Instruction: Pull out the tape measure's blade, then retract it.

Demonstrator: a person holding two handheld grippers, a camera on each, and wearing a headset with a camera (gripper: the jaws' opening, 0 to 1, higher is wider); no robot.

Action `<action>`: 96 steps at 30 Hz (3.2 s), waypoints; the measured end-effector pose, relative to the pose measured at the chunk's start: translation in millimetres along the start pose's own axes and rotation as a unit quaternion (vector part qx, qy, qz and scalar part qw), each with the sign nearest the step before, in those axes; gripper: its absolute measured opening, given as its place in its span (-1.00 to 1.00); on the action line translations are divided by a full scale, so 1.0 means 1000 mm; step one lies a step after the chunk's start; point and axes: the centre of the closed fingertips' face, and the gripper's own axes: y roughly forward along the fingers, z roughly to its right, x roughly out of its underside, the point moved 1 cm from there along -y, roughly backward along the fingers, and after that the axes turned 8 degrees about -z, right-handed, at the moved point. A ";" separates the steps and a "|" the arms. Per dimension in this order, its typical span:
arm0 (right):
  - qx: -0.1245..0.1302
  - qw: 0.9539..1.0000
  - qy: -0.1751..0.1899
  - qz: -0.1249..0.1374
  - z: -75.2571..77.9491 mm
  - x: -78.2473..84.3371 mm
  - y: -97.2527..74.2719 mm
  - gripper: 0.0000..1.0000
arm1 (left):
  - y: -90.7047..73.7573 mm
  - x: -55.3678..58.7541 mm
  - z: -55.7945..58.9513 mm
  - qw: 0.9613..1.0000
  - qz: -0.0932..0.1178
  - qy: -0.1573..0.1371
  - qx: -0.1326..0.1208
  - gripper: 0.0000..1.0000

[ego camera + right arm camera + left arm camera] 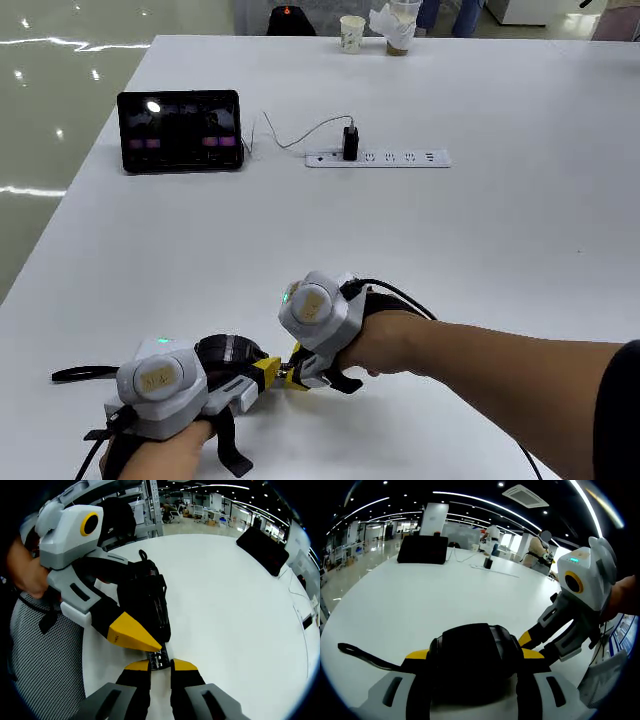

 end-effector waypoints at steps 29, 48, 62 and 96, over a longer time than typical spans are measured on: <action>0.000 0.999 -0.005 0.040 -0.006 -0.014 0.006 -0.76 | 0.000 0.000 0.000 1.000 0.003 -0.004 0.003 0.29; 0.023 0.998 -0.009 0.055 -0.006 -0.013 0.006 -0.74 | 0.003 0.000 0.000 1.000 0.009 0.001 0.006 0.33; 0.035 0.996 0.006 0.079 -0.013 0.010 -0.008 -0.68 | -0.004 -0.004 0.001 0.996 -0.028 0.079 0.034 0.27; 0.109 0.982 0.089 0.127 -0.003 0.125 -0.104 -0.18 | -0.054 0.010 -0.039 0.954 -0.134 0.235 0.127 0.98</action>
